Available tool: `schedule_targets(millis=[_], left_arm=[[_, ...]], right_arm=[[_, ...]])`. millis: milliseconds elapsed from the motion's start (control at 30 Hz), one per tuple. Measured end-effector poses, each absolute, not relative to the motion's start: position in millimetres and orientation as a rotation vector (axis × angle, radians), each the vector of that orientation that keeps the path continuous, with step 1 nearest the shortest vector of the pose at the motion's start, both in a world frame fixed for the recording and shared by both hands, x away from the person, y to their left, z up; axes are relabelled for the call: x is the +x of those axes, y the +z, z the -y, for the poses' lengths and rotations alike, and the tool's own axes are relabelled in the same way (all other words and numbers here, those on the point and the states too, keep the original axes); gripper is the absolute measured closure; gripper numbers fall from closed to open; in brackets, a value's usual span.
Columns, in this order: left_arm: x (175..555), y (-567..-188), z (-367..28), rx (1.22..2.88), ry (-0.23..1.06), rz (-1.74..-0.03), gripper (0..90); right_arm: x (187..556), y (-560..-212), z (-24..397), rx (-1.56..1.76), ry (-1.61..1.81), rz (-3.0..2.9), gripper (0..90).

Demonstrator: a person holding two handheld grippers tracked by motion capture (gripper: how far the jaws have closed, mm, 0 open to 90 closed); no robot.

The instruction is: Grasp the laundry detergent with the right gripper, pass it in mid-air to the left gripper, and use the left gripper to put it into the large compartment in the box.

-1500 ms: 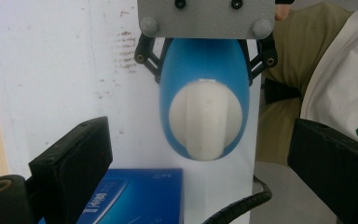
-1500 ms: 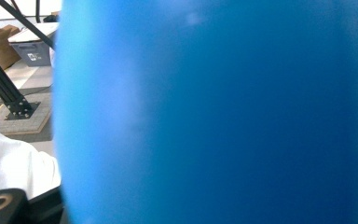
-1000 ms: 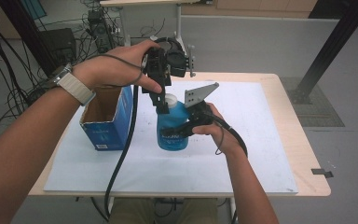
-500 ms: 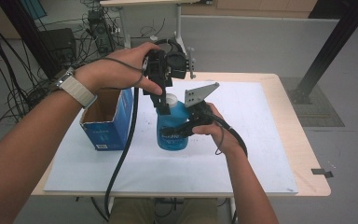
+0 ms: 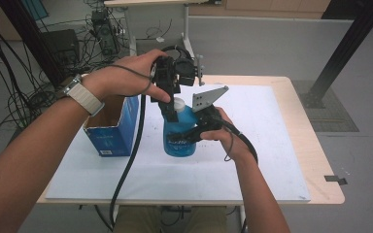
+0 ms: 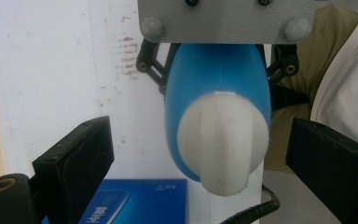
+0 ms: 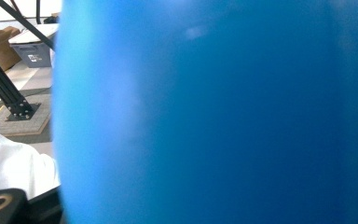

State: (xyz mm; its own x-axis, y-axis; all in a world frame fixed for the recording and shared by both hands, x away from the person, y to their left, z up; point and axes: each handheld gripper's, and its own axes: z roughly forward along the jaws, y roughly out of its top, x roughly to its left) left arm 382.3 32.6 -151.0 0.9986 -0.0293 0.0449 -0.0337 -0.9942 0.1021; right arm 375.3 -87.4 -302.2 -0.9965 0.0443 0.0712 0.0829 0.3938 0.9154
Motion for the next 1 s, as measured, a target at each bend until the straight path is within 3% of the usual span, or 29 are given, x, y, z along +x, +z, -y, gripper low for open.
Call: schedule_targets(millis=[1000], left_arm=[[384.0, -166.9, -25.3, 3.048, -0.005, 0.065, 10.7]], right_arm=[[372.5, -299.9, 82.6, -0.103, -1.703, 2.587, 43.7]])
